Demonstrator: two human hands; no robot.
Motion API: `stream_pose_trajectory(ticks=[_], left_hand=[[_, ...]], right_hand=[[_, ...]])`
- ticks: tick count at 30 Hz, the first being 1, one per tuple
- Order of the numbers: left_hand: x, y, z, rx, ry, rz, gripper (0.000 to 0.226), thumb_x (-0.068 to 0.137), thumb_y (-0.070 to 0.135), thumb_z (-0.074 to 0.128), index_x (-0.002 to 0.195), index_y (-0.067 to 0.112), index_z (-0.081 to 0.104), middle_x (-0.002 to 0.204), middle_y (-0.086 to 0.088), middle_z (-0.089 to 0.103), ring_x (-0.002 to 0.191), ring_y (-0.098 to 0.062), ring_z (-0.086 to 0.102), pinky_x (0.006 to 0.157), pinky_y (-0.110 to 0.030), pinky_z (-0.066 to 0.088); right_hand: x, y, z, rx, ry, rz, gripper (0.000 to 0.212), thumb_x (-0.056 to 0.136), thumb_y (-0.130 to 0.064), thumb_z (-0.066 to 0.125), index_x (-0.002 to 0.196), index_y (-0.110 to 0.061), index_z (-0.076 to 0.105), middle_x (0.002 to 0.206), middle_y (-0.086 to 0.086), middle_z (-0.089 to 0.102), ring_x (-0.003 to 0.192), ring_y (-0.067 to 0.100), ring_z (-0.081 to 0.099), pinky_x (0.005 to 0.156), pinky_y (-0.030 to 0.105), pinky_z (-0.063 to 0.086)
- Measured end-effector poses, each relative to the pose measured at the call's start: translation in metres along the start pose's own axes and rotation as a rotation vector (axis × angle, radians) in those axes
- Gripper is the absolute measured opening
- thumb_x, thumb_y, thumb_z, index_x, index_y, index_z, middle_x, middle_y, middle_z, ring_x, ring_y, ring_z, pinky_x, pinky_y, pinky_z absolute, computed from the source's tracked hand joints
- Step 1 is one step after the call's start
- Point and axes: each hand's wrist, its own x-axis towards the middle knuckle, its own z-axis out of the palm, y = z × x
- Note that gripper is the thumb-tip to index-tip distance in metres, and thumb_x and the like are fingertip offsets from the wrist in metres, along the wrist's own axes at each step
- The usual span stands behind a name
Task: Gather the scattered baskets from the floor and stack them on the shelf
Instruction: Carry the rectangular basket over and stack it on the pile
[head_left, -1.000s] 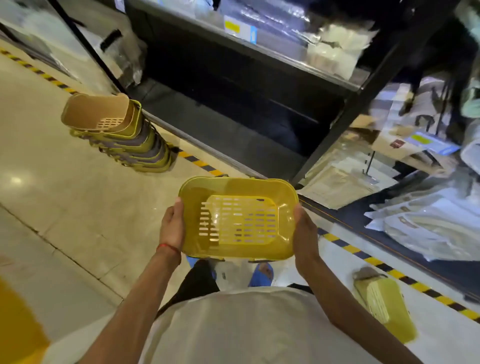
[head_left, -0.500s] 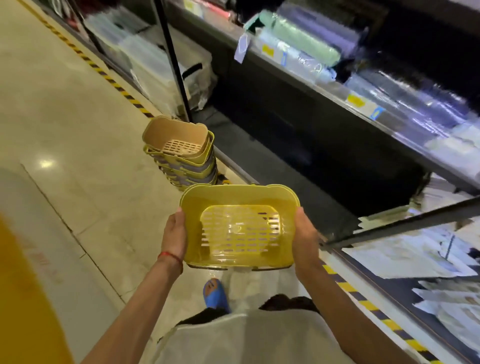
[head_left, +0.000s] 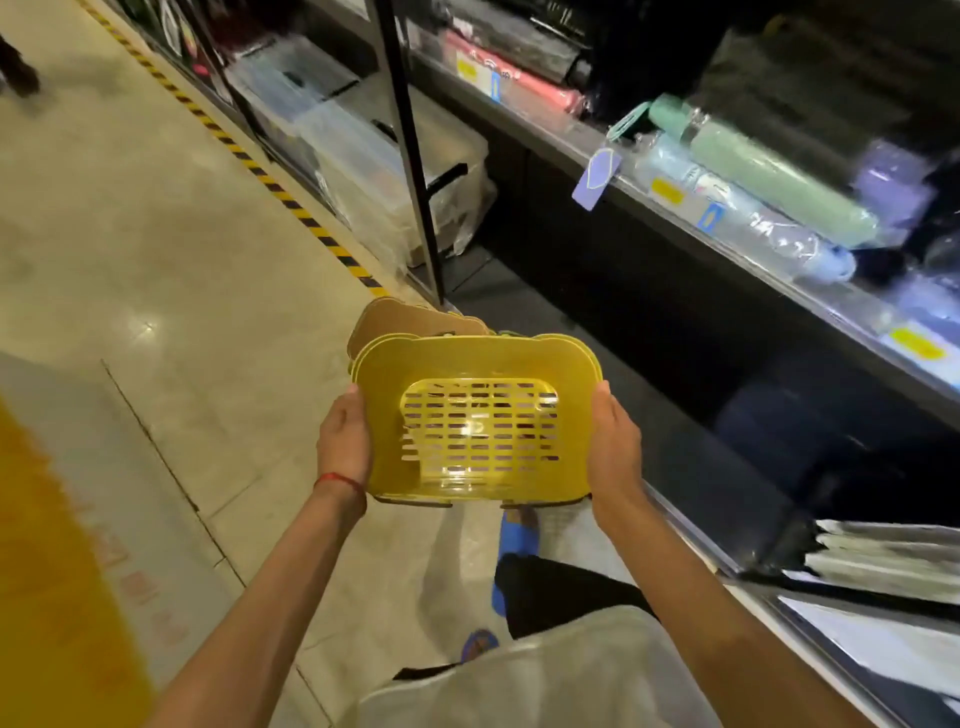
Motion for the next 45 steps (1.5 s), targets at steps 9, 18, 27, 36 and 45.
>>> stream_pose_trajectory(ticks=[9,18,27,36,45], left_hand=[[0.121,0.057,0.008,0.024,0.053,-0.068,0.040,0.099,0.053,0.045,0.105,0.021,0.069,0.113,-0.007,0.070,0.107,-0.029,0.065,0.099,-0.049,0.051],[0.251,0.080,0.008,0.068,-0.083,-0.153,0.046,0.101,0.052,0.042,0.121,0.018,0.065,0.116,-0.005,0.065,0.105,-0.027,0.061,0.101,-0.043,0.048],[0.344,0.076,0.020,0.108,-0.211,-0.261,0.050,0.101,0.049,0.044,0.133,0.014,0.061,0.117,-0.001,0.061,0.107,-0.021,0.057,0.094,-0.031,0.043],[0.372,0.037,0.030,-0.039,-0.293,-0.482,0.028,0.100,0.040,0.052,0.107,0.018,0.066,0.105,-0.001,0.068,0.088,-0.020,0.064,0.082,-0.038,0.053],[0.401,-0.021,0.042,0.093,-0.135,-0.359,0.021,0.089,0.015,0.071,0.108,0.007,0.073,0.098,-0.006,0.072,0.089,-0.021,0.066,0.088,-0.040,0.056]], right_hand=[[0.090,-0.041,0.085,-0.063,-0.077,0.117,0.042,0.107,-0.049,0.037,0.102,-0.022,0.070,0.094,0.003,0.075,0.086,0.017,0.072,0.068,0.029,0.054],[0.129,-0.039,0.183,-0.021,0.056,0.248,0.044,0.109,-0.047,0.035,0.125,-0.020,0.065,0.111,0.006,0.074,0.098,0.024,0.072,0.079,0.037,0.060],[0.161,-0.028,0.252,0.153,0.229,0.272,0.044,0.110,-0.035,0.038,0.114,-0.004,0.070,0.094,0.006,0.075,0.076,0.007,0.073,0.064,0.024,0.059],[0.192,0.003,0.260,0.292,0.227,0.376,0.036,0.109,-0.027,0.041,0.121,-0.001,0.063,0.100,0.014,0.068,0.074,0.013,0.068,0.051,0.016,0.055],[0.230,0.076,0.263,-0.033,0.335,0.335,0.025,0.103,-0.033,0.056,0.089,-0.018,0.071,0.095,0.005,0.070,0.092,0.022,0.065,0.087,0.037,0.054]])
